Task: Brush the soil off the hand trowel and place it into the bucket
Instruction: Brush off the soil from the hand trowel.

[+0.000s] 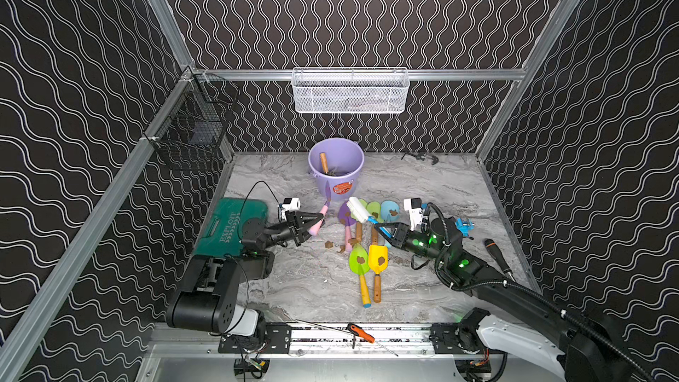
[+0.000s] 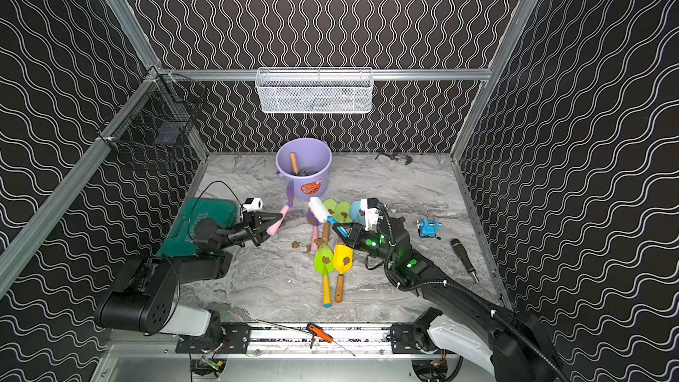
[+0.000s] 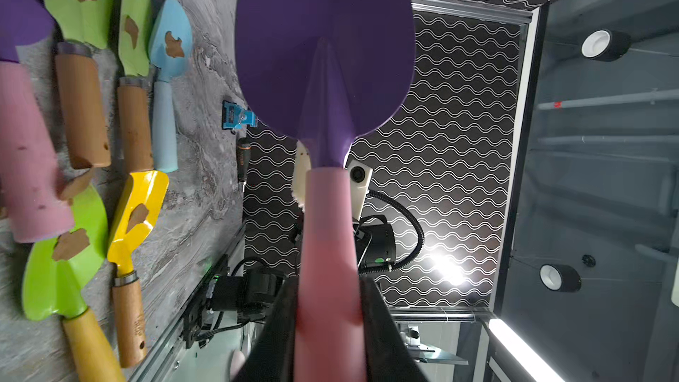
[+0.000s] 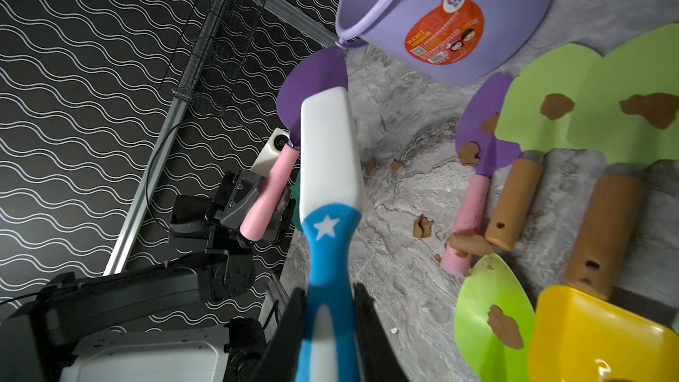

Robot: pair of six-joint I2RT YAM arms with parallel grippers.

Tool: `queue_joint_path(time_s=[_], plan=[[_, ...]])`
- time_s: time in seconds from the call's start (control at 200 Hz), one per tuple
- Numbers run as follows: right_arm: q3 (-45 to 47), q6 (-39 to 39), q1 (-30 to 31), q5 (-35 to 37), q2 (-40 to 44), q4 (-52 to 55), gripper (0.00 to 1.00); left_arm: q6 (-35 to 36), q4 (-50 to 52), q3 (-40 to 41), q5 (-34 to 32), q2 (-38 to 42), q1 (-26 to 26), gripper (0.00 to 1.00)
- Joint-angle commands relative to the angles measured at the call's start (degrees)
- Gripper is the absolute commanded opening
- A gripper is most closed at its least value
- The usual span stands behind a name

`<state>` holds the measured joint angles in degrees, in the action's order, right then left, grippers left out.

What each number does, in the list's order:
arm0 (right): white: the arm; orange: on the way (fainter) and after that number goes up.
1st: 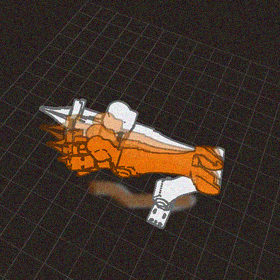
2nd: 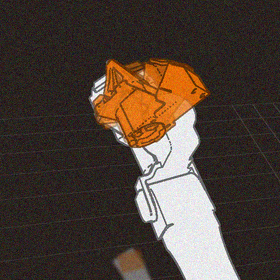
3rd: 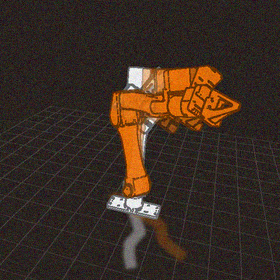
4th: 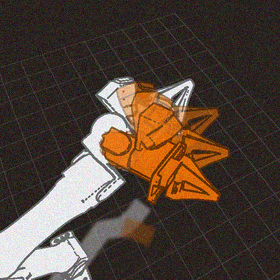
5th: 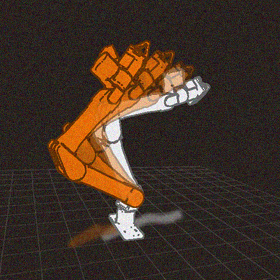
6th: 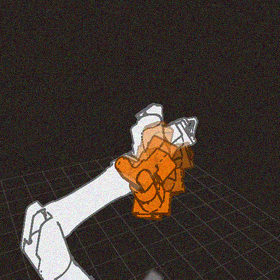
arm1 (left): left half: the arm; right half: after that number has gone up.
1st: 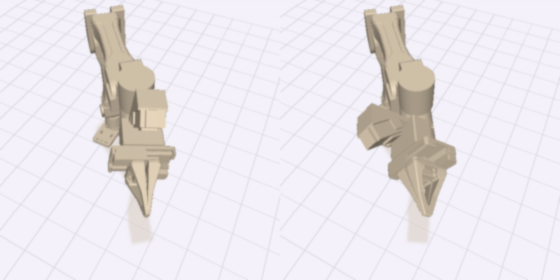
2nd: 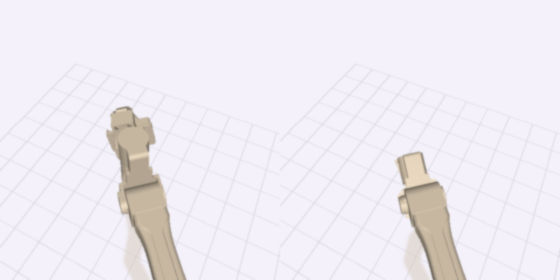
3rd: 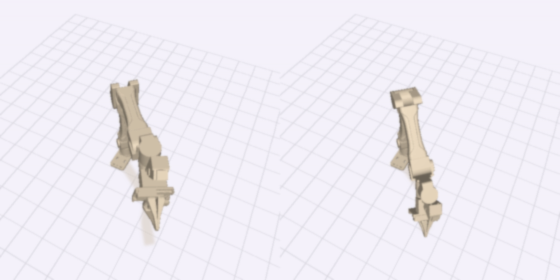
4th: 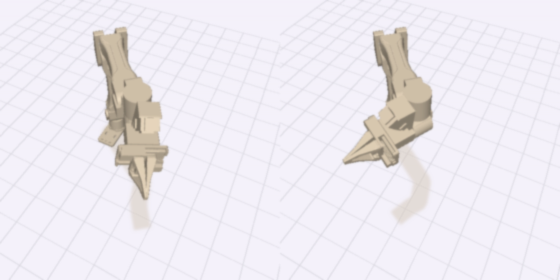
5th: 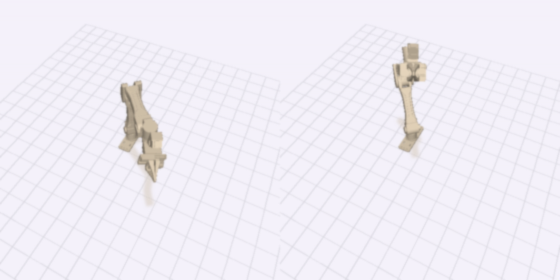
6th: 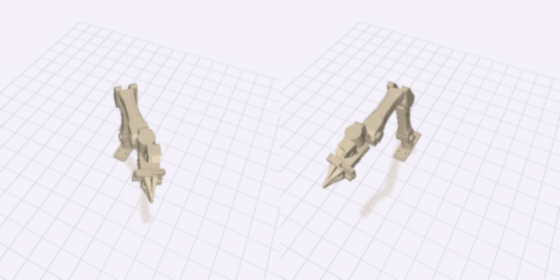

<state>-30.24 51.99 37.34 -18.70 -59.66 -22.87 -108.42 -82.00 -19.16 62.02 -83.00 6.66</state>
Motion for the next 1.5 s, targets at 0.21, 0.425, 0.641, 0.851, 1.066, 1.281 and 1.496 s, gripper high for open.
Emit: queue_joint_path(time_s=[0.21, 0.425, 0.641, 0.851, 1.066, 1.281, 1.496], plan=[[-6.37, 0.40, -0.08, -2.93, -8.24, -10.76, 0.00, -1.94, -6.64, 0.35, 0.65, -0.32, -0.14, 0.00], [-7.84, 1.51, 0.12, -5.64, -15.02, -15.40, 0.00, -1.86, -6.60, 0.44, 0.31, -0.10, -0.10, 0.00], [-5.79, 1.10, 2.32, -6.67, -18.82, -15.91, 0.00, -1.29, -6.62, 0.85, 0.86, -0.87, -0.15, 0.00], [0.23, 0.89, 3.00, -2.08, -16.09, -9.59, 0.00, -0.84, -6.51, 1.31, 1.60, -0.84, -0.19, 0.00], [-4.99, -1.93, 2.91, 1.12, -14.46, -4.90, 0.00, 0.05, -6.51, 1.80, 1.80, -2.11, -0.10, 0.00], [-12.14, -2.67, 3.42, 2.42, -22.72, 1.64, 0.00, 1.56, -1.64, 1.33, 1.97, 1.88, -0.18, 0.00], [-15.97, -1.20, 5.80, 2.00, -25.20, 0.38, 0.00, 29.77, 42.26, -4.63, 3.31, 16.89, -0.02, 0.00]])
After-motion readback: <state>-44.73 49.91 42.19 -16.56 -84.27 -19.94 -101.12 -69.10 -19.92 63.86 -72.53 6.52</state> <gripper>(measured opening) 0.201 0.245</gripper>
